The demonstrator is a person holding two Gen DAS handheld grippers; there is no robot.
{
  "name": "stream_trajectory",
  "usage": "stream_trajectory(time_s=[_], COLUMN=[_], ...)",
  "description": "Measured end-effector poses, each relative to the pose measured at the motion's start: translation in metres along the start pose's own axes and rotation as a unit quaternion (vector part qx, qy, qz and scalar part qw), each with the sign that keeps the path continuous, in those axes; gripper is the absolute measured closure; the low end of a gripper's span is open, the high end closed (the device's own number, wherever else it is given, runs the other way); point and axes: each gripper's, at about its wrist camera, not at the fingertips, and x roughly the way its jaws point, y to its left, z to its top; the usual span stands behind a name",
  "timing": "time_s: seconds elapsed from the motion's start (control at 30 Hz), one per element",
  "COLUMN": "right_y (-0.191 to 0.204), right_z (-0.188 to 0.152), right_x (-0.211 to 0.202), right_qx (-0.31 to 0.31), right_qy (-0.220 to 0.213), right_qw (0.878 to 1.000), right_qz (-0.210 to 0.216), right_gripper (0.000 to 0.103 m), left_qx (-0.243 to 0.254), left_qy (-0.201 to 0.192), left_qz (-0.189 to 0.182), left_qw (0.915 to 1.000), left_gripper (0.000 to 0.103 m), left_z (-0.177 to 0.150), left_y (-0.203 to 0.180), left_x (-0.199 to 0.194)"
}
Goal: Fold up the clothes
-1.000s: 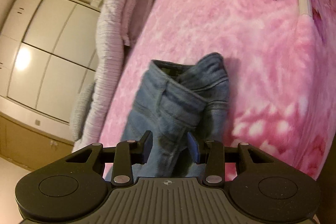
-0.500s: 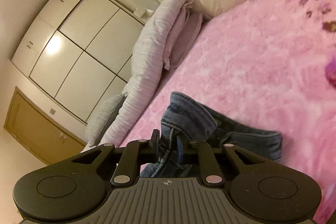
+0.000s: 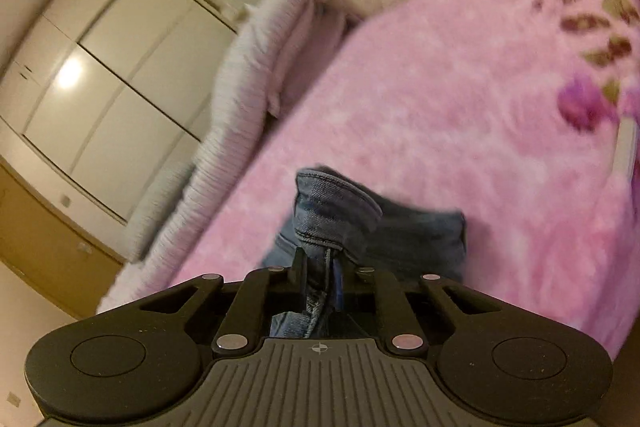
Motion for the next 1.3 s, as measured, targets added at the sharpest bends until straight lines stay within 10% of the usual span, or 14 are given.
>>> stream_trajectory(time_s=[0.9,1.0,1.13,1.3], right_y=[-0.047,-0.037,-0.001,0.043], right_z=[-0.027,-0.023,-0.033,-0.069], right_x=[0.009,0.006,-0.008,-0.015], right_qx=[0.029,0.014,-0.084,-0.140], right_qy=[0.046,0.052,0.030,0.047], right_qw=[0.996,0.996,0.987,0.986], right_qz=[-0.066,-0.077,-0.137,-0.080], right_gripper=[0.090,0.083,0.048,0.048], left_qx=[0.024,-0.003,0.000,-0.055], left_qy=[0.043,0.045,0.029,0.015], left_qz=[0.044,0.044,0.038,0.045], left_qw=[0.9978,0.9980,0.9988,0.9974], left_gripper=[0.103,0.101,0.094,0.094], left_z=[-0.039,-0.040,-0.029,-0.018], left_y=[-0.003,0.000,0.004,0.027], left_x=[0.017,0.015,-0.005,-0.036])
